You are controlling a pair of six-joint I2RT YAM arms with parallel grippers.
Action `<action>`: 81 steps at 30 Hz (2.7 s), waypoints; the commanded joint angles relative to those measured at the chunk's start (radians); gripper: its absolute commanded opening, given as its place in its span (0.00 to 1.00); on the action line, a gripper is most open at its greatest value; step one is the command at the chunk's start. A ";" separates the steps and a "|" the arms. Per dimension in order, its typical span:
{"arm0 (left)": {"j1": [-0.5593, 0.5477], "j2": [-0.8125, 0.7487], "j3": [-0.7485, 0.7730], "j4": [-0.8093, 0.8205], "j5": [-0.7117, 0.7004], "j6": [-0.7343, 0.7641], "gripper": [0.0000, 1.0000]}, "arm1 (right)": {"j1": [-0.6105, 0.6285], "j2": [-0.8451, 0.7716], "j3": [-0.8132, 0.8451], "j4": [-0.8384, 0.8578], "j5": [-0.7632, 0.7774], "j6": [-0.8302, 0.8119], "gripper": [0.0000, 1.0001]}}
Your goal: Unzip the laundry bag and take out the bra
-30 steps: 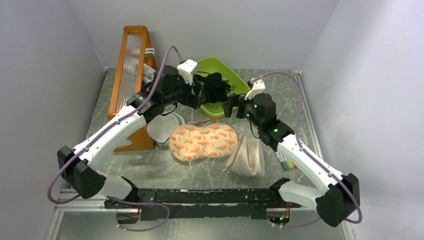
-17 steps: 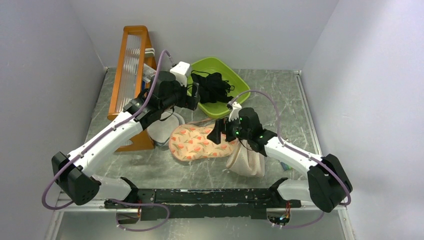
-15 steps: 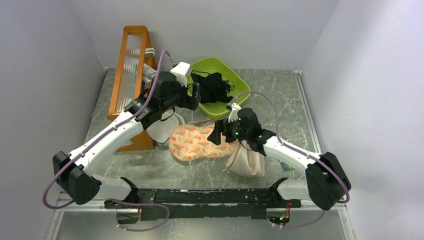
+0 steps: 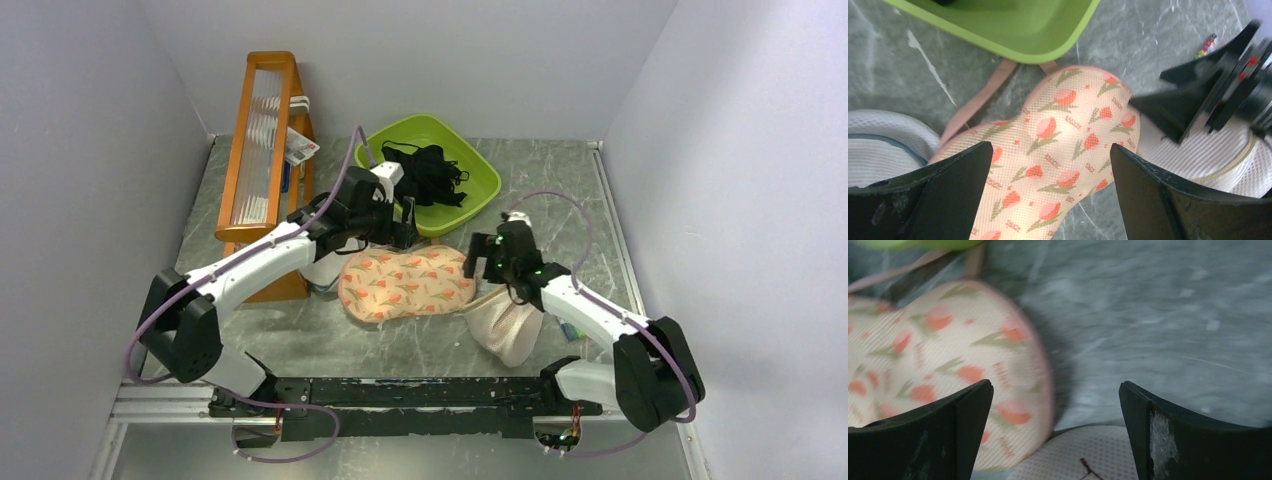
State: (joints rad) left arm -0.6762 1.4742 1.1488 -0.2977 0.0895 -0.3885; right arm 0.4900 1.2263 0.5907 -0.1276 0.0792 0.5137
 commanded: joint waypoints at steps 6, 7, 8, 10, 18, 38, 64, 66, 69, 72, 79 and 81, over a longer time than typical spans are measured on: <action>-0.006 0.021 -0.063 0.048 0.111 -0.072 1.00 | -0.172 -0.103 -0.050 0.045 -0.067 -0.051 1.00; -0.006 0.012 -0.072 0.044 0.102 -0.073 1.00 | -0.172 -0.109 -0.049 0.073 -0.116 -0.060 1.00; -0.006 0.002 -0.081 0.038 0.090 -0.076 1.00 | -0.170 -0.113 -0.045 0.096 -0.176 -0.063 1.00; -0.006 -0.032 -0.103 0.032 0.061 -0.080 1.00 | -0.154 -0.119 -0.039 0.156 -0.256 -0.058 1.00; -0.006 -0.169 -0.157 0.014 0.035 -0.074 0.99 | -0.005 0.124 0.139 0.380 -0.445 0.009 1.00; -0.011 -0.216 -0.154 0.015 0.178 -0.061 0.99 | -0.130 0.574 0.385 0.444 -0.371 0.070 0.99; -0.077 -0.011 -0.078 0.201 0.104 -0.074 1.00 | 0.050 -0.164 -0.031 -0.169 -0.425 0.026 0.88; -0.078 0.018 -0.065 0.212 0.133 -0.077 1.00 | 0.049 -0.188 -0.027 -0.244 -0.255 0.065 0.88; -0.080 0.056 -0.058 0.217 0.172 -0.092 1.00 | 0.040 -0.188 -0.025 -0.294 -0.011 0.143 0.87; -0.088 0.078 -0.066 0.223 0.206 -0.113 1.00 | 0.025 -0.159 -0.033 -0.281 0.150 0.194 0.87; -0.147 0.106 -0.096 0.206 0.209 -0.122 0.98 | -0.181 -0.117 -0.072 -0.116 0.116 0.149 0.87; -0.165 0.124 -0.092 0.191 0.185 -0.109 0.97 | -0.191 -0.124 -0.062 -0.075 0.089 0.101 0.87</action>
State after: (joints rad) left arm -0.8036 1.5711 1.0611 -0.1177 0.2710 -0.5026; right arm 0.3389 1.1088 0.5308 -0.3058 0.1692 0.6727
